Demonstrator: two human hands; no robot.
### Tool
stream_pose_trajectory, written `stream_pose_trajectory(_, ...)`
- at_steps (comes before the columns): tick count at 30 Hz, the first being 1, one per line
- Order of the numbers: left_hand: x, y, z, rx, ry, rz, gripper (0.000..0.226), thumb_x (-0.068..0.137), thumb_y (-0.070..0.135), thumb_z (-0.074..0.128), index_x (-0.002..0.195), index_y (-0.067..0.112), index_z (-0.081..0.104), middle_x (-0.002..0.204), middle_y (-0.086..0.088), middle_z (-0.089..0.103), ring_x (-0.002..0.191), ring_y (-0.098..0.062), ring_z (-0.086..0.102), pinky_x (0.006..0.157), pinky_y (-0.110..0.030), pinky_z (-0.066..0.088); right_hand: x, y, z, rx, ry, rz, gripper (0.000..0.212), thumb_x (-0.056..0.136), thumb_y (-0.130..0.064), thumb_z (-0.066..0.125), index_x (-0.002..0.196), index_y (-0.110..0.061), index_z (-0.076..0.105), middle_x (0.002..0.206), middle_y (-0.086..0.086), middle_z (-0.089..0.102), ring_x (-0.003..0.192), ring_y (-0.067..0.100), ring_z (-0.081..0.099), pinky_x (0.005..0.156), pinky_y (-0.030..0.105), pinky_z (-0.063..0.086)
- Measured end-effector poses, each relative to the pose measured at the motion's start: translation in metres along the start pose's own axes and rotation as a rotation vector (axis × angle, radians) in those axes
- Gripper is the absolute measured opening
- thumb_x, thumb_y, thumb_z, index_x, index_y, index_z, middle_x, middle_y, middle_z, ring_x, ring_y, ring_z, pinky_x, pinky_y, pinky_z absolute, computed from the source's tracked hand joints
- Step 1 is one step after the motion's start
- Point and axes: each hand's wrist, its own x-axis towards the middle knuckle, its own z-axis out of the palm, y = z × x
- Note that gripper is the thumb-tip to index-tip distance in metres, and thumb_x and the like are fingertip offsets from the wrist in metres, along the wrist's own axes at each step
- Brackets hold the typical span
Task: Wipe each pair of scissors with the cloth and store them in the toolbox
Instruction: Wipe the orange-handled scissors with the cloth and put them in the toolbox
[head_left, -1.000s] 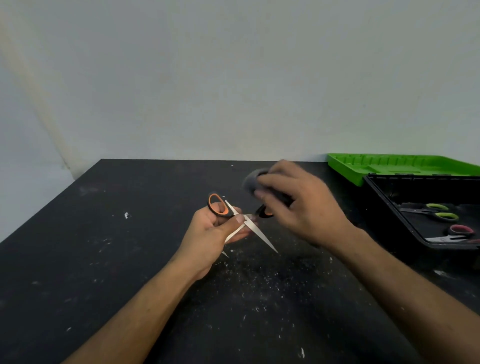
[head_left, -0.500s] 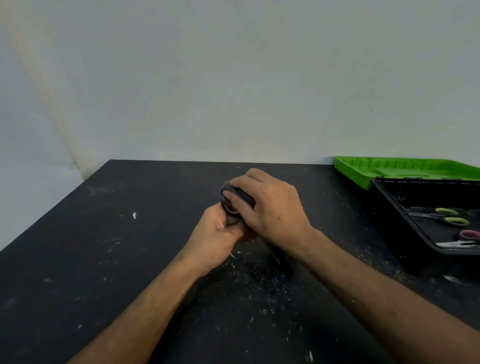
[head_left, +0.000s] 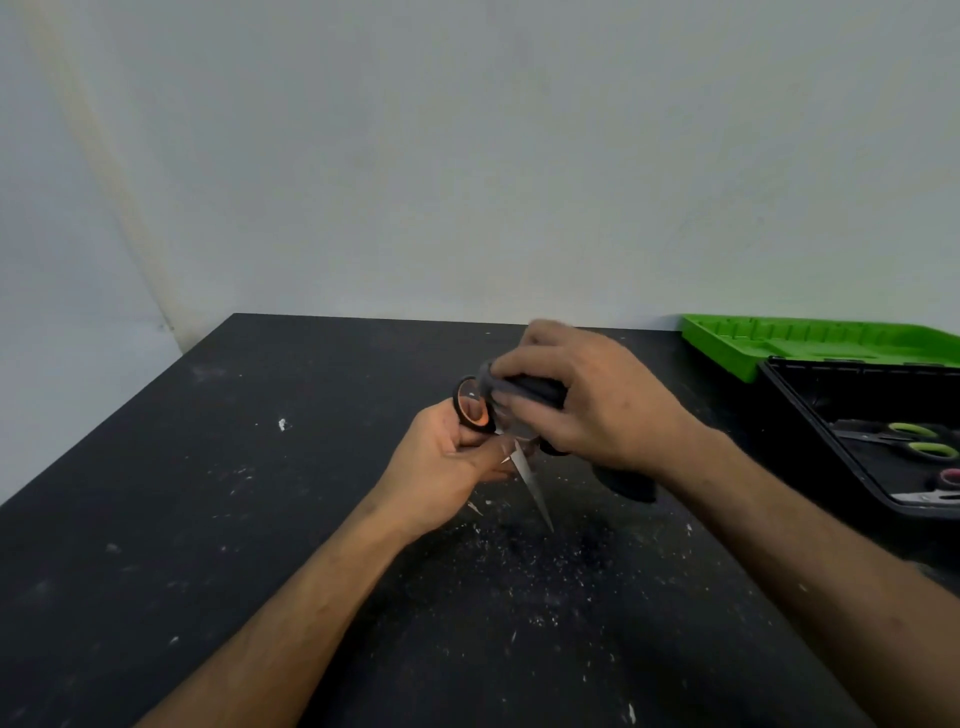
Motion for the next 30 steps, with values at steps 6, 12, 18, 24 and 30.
stream_pose_trajectory(6,-0.001,-0.003,0.002,0.036,-0.028,0.002,0.022,0.094,-0.009,0.063,0.113,0.002,0.067,0.099,-0.013,0.08,0.1,-0.025,0.077,0.088,-0.045,0.063,0.005,-0.004,0.022,-0.057,-0.005,-0.046,0.03,0.096,-0.049,0.055,0.114,-0.032,0.073,0.098,-0.006,0.056,0.074,0.016,0.06,0.058,0.038,0.052)
stream_pose_trajectory(12,0.002,-0.002,-0.005,0.012,0.019,-0.021,0.017,0.096,-0.005,0.063,0.113,-0.004,0.062,0.097,-0.017,0.08,0.089,-0.025,0.079,0.084,-0.039,0.064,0.025,0.002,0.032,-0.027,0.221,0.137,0.023,0.096,-0.043,0.063,0.111,-0.029,0.075,0.094,-0.003,0.061,0.08,0.021,0.065,0.067,0.037,0.054)
stream_pose_trajectory(18,0.001,-0.003,-0.006,0.038,0.03,0.021,0.02,0.091,-0.013,0.065,0.106,-0.001,0.069,0.094,-0.013,0.08,0.088,-0.019,0.077,0.076,-0.032,0.063,0.011,-0.008,0.026,0.012,0.003,-0.018,0.021,0.095,-0.046,0.06,0.108,-0.035,0.073,0.093,-0.006,0.059,0.082,0.013,0.061,0.068,0.037,0.053)
stream_pose_trajectory(24,-0.001,0.001,-0.005,-0.011,0.014,0.005,0.019,0.095,-0.004,0.065,0.113,0.001,0.064,0.094,-0.011,0.081,0.093,-0.021,0.078,0.081,-0.036,0.063,0.014,0.0,0.032,-0.005,0.147,0.101,0.03,0.094,-0.05,0.06,0.114,-0.031,0.073,0.098,-0.006,0.063,0.085,0.021,0.066,0.069,0.039,0.054)
stream_pose_trajectory(30,-0.002,0.002,-0.007,0.032,0.029,0.05,0.018,0.096,-0.006,0.063,0.109,0.006,0.066,0.096,-0.012,0.081,0.092,-0.022,0.078,0.08,-0.029,0.06,0.023,-0.008,0.038,0.193,0.242,0.269,0.022,0.093,-0.044,0.062,0.103,-0.03,0.076,0.09,-0.011,0.074,0.089,0.012,0.068,0.076,0.043,0.057)
